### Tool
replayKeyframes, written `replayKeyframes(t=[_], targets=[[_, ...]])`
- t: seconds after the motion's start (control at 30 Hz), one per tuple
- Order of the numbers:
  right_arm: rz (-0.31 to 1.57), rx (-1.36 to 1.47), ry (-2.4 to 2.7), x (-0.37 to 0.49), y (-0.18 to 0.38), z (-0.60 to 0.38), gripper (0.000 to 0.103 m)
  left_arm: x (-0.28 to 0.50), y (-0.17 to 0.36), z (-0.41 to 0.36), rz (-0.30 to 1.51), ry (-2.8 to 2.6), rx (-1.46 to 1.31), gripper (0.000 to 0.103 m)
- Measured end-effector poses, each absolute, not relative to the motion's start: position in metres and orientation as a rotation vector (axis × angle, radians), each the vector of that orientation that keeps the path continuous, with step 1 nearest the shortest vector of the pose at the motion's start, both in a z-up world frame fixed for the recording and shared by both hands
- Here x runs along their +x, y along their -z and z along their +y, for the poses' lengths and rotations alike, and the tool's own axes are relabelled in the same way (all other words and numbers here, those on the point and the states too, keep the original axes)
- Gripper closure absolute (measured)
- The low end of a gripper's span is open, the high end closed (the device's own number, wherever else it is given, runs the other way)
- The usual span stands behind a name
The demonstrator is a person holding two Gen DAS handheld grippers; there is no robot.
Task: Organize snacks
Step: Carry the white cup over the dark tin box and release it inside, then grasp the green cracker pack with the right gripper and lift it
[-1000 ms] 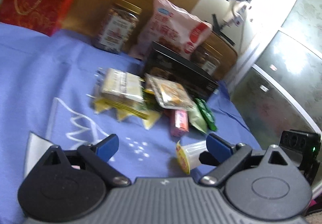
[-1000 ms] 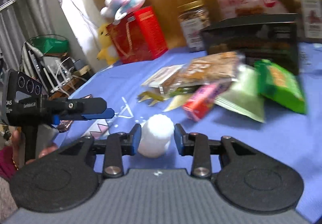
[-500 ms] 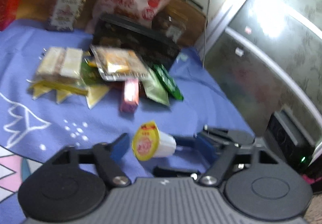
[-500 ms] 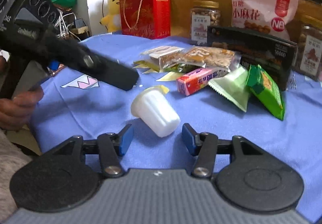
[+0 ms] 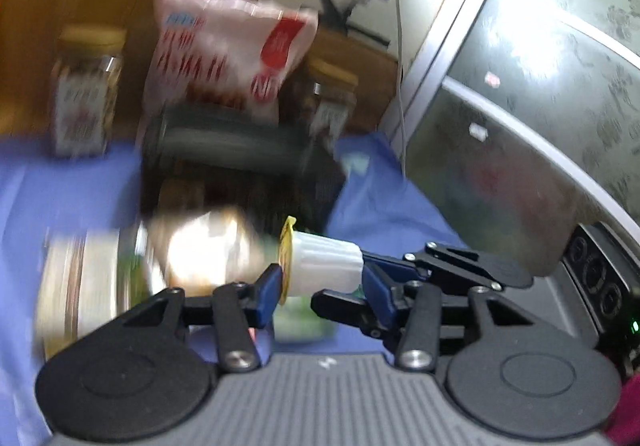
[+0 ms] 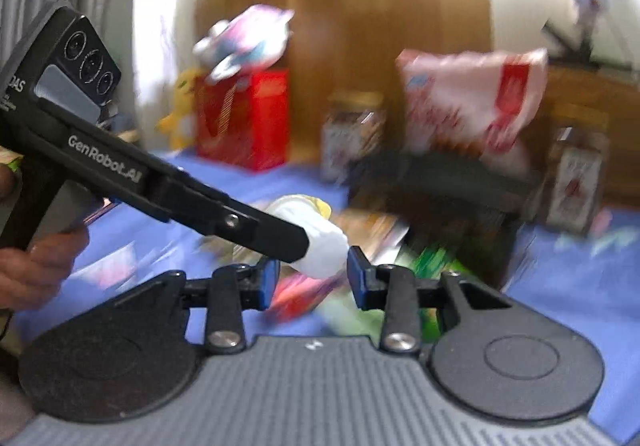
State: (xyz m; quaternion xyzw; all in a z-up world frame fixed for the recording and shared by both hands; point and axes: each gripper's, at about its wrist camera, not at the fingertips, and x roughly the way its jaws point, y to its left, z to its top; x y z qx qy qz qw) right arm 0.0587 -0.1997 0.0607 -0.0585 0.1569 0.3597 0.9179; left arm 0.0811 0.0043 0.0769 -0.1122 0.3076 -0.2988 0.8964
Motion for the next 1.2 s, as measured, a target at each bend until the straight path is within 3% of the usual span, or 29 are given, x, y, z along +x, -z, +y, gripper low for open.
replayKeyframes(t=[0.27, 0.33, 0.4, 0.6, 0.67, 0.73, 0.83, 0.97, 1.0, 1.03, 1.2], targets=[[0.283, -0.12, -0.58, 0.152, -0.071, -0.208, 0.063, 0.186, -0.089, -0.036, 0.596, 0.584, -0.235, 0.057], [0.297, -0.116, -0.537, 0.166, -0.065, -0.21, 0.062, 0.202, -0.082, -0.042, 0.604, 0.559, -0.23, 0.052], [0.309, -0.098, -0.506, 0.171, -0.062, -0.216, 0.054, 0.208, -0.076, -0.044, 0.61, 0.534, -0.224, 0.045], [0.347, 0.03, -0.529, 0.145, -0.053, -0.257, 0.052, 0.177, -0.076, -0.02, 0.573, 0.594, -0.273, 0.043], [0.416, 0.091, -0.585, 0.134, -0.044, -0.268, 0.045, 0.16, -0.072, -0.011, 0.578, 0.615, -0.302, 0.039], [0.498, 0.124, -0.615, 0.126, -0.033, -0.271, 0.025, 0.146, -0.066, -0.006, 0.598, 0.633, -0.326, 0.038], [0.572, 0.12, -0.612, 0.119, -0.02, -0.264, 0.014, 0.132, -0.054, -0.007, 0.647, 0.66, -0.352, 0.038], [0.65, 0.105, -0.596, 0.124, -0.009, -0.251, 0.014, 0.116, -0.044, -0.014, 0.69, 0.652, -0.343, 0.038], [0.648, 0.113, -0.599, 0.122, -0.01, -0.253, 0.023, 0.111, -0.043, -0.013, 0.691, 0.654, -0.344, 0.038], [0.652, 0.133, -0.618, 0.12, -0.011, -0.255, 0.038, 0.105, -0.043, -0.012, 0.687, 0.654, -0.34, 0.038], [0.632, 0.096, -0.634, 0.09, -0.016, -0.258, 0.045, 0.075, -0.045, 0.004, 0.649, 0.653, -0.323, 0.034]])
